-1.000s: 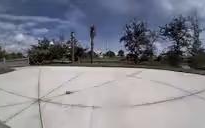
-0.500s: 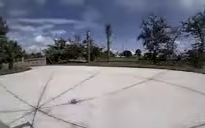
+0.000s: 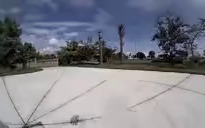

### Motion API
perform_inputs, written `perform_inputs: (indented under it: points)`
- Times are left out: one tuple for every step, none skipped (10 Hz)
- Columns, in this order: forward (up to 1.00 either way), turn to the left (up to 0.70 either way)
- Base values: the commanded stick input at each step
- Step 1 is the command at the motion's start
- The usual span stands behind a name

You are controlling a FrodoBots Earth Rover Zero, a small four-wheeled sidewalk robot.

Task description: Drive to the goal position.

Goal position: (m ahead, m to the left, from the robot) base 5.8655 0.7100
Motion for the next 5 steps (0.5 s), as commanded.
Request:
perform_inputs:
  points:
    - [0.85,0.00]
    - [0.85,0.00]
    - [0.85,0.00]
    - [0.85,0.00]
    - [0.85,0.00]
